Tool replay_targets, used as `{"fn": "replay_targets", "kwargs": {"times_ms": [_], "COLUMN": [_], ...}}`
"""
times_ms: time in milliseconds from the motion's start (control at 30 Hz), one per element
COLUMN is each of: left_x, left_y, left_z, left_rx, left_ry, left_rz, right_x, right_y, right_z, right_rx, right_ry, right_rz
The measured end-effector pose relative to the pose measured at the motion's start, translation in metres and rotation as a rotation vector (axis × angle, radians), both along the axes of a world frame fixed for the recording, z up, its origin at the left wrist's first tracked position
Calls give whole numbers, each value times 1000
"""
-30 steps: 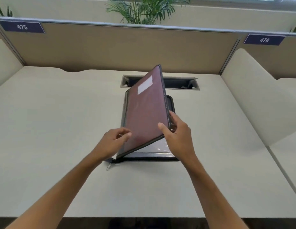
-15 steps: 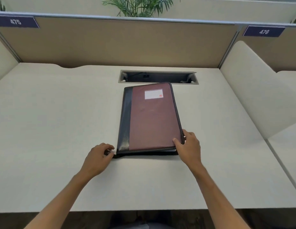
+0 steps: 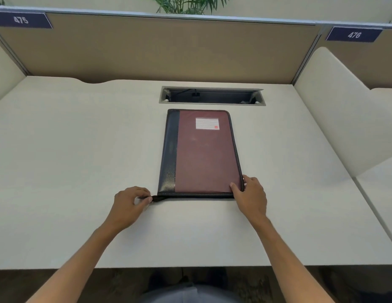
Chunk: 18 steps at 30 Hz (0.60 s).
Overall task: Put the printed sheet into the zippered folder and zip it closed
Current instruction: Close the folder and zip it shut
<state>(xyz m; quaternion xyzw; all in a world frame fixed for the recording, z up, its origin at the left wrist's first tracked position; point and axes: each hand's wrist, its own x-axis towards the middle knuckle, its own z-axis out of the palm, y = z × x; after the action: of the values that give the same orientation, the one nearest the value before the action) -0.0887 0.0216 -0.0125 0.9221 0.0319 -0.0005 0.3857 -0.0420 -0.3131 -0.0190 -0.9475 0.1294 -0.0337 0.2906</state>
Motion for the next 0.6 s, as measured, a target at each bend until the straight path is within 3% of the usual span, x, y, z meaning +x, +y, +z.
{"fn": "replay_targets", "kwargs": {"times_ms": [100, 200, 400, 600], "left_x": [1, 1, -3, -6], "left_y": [1, 1, 2, 3], "left_z": [-1, 1, 2, -2], "left_rx": [-13, -59, -180, -386], "left_ry": [-3, 36, 99, 168], "left_rz": [2, 5, -11, 22], "right_x": [-15, -36, -57, -57], "right_y": [19, 52, 118, 162], "right_z": [0, -2, -8, -15], "right_rx": [-283, -187, 101, 166], "right_ry": [-256, -385, -151, -62], "right_rz": [127, 352, 563, 590]}}
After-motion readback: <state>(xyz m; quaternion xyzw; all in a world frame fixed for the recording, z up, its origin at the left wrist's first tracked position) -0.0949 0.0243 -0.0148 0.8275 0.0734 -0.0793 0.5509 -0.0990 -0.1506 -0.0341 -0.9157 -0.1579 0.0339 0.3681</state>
